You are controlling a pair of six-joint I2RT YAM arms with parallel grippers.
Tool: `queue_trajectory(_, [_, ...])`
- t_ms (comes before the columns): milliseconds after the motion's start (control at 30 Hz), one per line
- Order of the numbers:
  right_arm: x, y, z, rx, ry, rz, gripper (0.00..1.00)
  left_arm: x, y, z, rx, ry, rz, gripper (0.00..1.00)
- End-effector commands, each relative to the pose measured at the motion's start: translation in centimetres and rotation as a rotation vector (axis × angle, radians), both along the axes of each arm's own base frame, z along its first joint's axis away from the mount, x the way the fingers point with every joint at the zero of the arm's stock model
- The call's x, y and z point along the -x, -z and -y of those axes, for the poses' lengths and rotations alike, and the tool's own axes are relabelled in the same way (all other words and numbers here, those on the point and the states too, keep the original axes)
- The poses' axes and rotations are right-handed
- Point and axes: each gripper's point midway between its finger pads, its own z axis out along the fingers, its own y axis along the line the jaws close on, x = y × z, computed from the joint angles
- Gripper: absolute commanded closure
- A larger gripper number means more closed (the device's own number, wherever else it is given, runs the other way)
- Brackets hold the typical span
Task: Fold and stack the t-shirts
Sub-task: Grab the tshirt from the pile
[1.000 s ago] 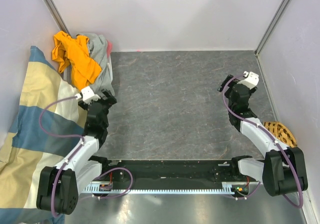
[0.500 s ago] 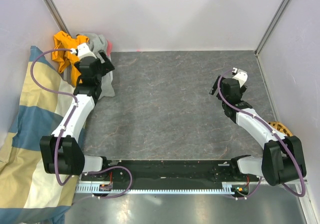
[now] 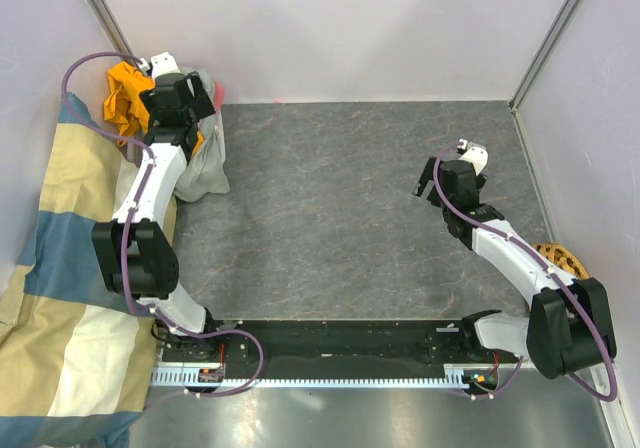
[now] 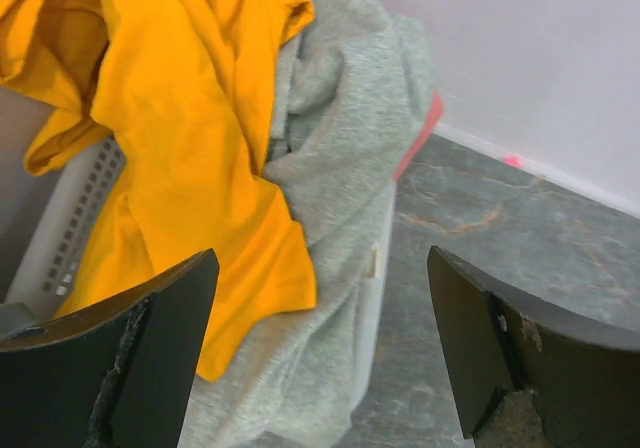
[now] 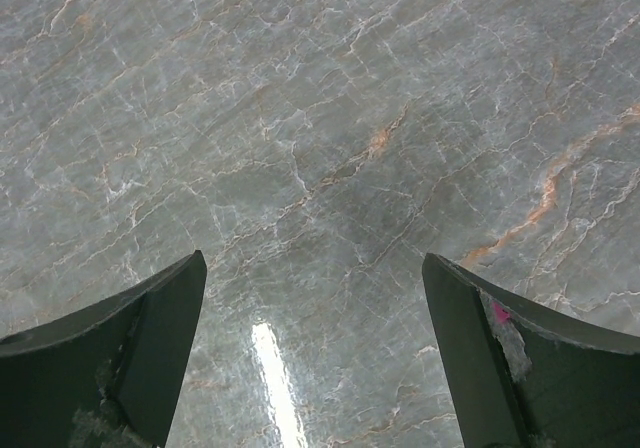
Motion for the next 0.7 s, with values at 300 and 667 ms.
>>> queue_trajectory(300, [0.3,0.4,-0.2,0.003,-0.012,-0.015,0.02,-1.8,5.1,-8.2,-0.043,-0.17,-0.168,0.13])
queue_trajectory(667, [0.6,1.2,0.0,0.007,-0.007,-0.031,0.02,-4.1,7.9,-9.4,-0.063,-0.149,-0.237,0.67])
